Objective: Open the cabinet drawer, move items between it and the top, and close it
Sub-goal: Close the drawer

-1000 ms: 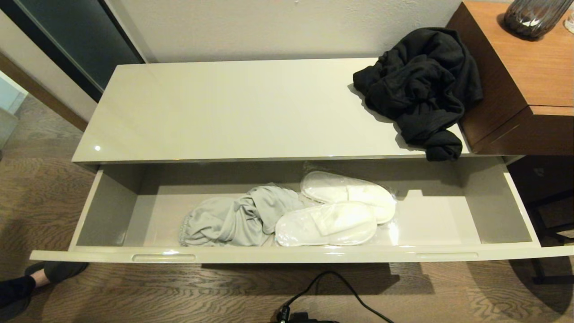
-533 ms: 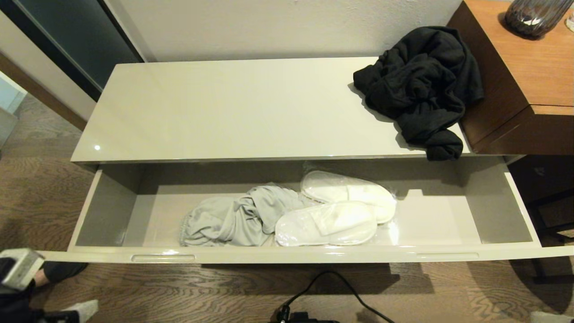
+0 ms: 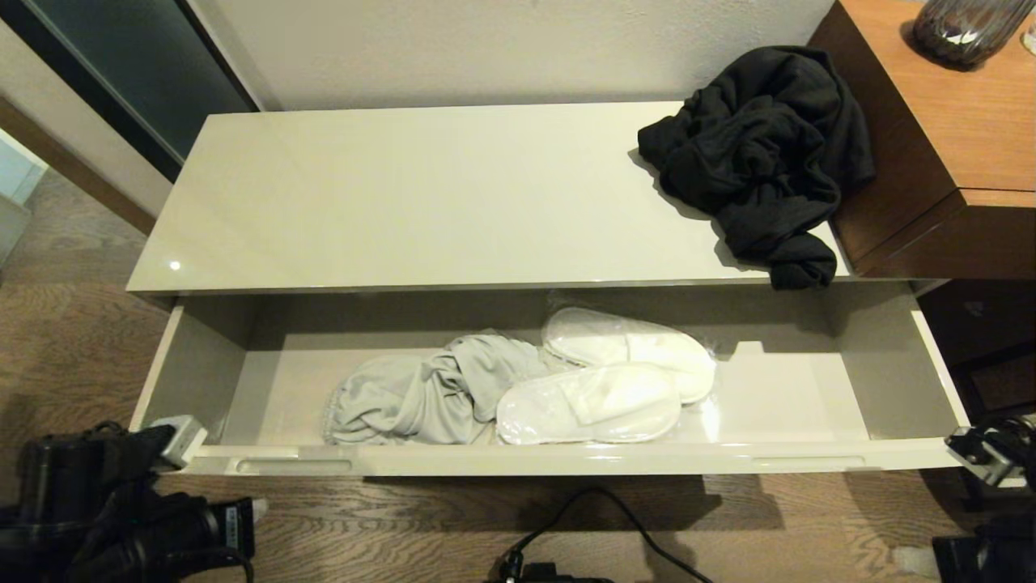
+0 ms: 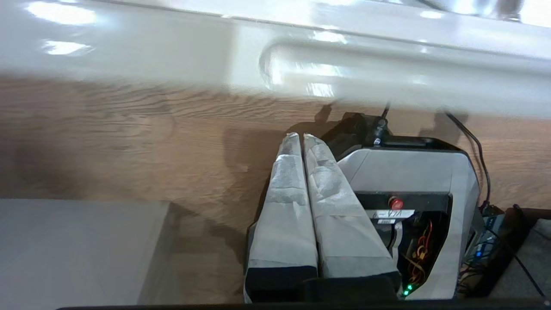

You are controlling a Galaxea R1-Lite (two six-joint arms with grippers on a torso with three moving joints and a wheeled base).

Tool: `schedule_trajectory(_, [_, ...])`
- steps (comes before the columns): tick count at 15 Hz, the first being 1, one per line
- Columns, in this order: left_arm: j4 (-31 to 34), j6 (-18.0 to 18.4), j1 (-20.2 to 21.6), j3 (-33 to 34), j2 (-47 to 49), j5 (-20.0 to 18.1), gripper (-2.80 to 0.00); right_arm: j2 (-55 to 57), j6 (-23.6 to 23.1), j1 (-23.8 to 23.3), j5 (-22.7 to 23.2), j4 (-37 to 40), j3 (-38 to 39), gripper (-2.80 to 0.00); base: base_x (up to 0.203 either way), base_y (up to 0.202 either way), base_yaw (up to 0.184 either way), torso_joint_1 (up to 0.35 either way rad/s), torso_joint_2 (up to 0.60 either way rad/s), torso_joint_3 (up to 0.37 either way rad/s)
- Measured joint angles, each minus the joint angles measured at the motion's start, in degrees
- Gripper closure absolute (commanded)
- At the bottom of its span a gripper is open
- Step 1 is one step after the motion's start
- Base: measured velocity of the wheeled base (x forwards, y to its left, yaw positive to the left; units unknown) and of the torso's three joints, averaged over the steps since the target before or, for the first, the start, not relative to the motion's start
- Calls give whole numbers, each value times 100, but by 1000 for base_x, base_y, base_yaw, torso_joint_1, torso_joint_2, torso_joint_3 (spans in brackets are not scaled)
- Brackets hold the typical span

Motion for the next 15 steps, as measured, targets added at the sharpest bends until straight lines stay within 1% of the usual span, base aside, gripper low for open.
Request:
schedule_trajectory(1, [-276, -17, -6, 32, 278, -31, 0, 206, 0, 0, 12, -143, 10, 0, 0, 0, 0, 0, 0, 0])
schedule_trajectory(3, [-436, -66, -6, 63, 664, -115, 0, 557, 11, 0, 23, -448, 57, 0, 0, 0, 0, 0, 0, 0])
schedule_trajectory(4, [-585, -83, -9, 79, 828, -179, 0, 825, 17, 0, 69, -765, 120, 0, 0, 0, 0, 0, 0, 0])
schedule_trajectory(6, [-864, -105, -11, 104, 979, -216, 0, 1244, 30, 5, 162, -1638, 270, 0, 0, 0, 0, 0, 0, 0])
schedule_trajectory(8, [-948, -133, -11, 115, 1048, -213, 0, 1534, 31, 7, 207, -2567, 432, 0, 0, 0, 0, 0, 0, 0])
schedule_trajectory(10, [-1308, -241, -11, 33, 1100, -183, 0, 1828, 30, 18, 192, -3267, 534, 0, 0, 0, 0, 0, 0, 0])
schedule_trajectory(11, [-1347, -237, -16, -24, 1119, -179, 0, 2028, 28, 18, 158, -3817, 580, 0, 0, 0, 0, 0, 0, 0])
schedule_trajectory(13, [-1323, -234, -13, -175, 1144, -170, 0, 2392, 21, 46, -18, -4855, 695, 0, 0, 0, 0, 0, 0, 0])
schedule_trajectory(15, [-1376, -231, -9, -372, 1149, -159, 0, 2648, 20, 132, -387, -5929, 698, 0, 0, 0, 0, 0, 0, 0])
